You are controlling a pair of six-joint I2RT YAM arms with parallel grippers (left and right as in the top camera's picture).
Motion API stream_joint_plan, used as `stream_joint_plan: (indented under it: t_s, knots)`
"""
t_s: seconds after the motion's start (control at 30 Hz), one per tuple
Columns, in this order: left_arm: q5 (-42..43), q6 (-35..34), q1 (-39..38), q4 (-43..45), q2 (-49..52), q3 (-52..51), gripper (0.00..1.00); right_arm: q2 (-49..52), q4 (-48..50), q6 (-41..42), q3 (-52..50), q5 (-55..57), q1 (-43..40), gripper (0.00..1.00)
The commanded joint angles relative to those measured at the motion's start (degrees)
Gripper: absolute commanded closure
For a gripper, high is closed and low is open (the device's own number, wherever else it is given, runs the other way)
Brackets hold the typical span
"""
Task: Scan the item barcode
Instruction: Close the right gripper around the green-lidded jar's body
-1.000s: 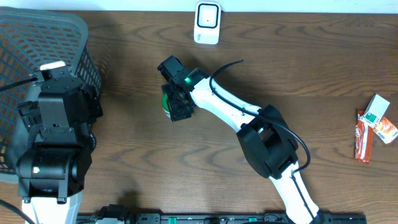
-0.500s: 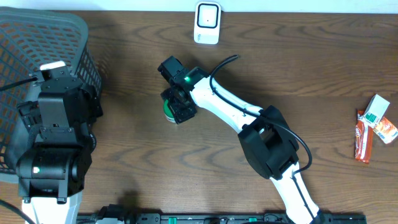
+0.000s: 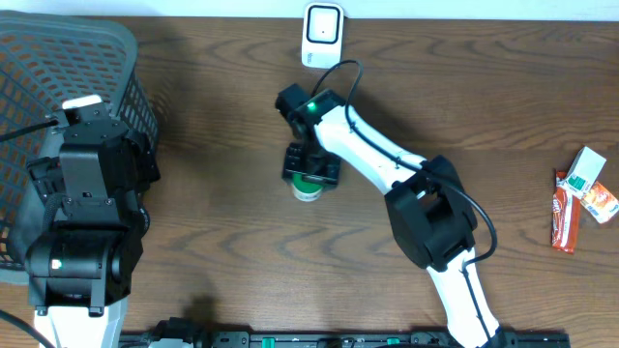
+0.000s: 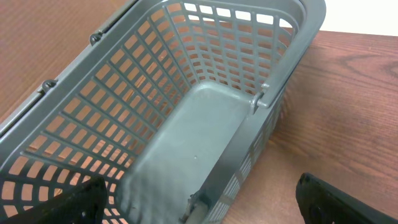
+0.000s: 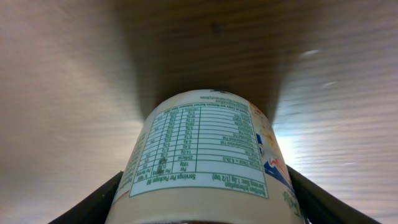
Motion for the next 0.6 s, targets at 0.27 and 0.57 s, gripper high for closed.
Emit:
stream_joint_plan:
  t_s: [0.27, 0.57]
  knots:
    - [-0.48, -0.31, 0.33, 0.02, -0.20, -0.33, 0.04, 0.42, -6.84, -35.63, -1.07, 10.01, -3.08, 0.42]
    - [-0.48, -0.33, 0.33, 0.02, -0.20, -0.33, 0.04, 0.42, -5.99, -23.61, -1.14, 9.99, -3.04, 0.20]
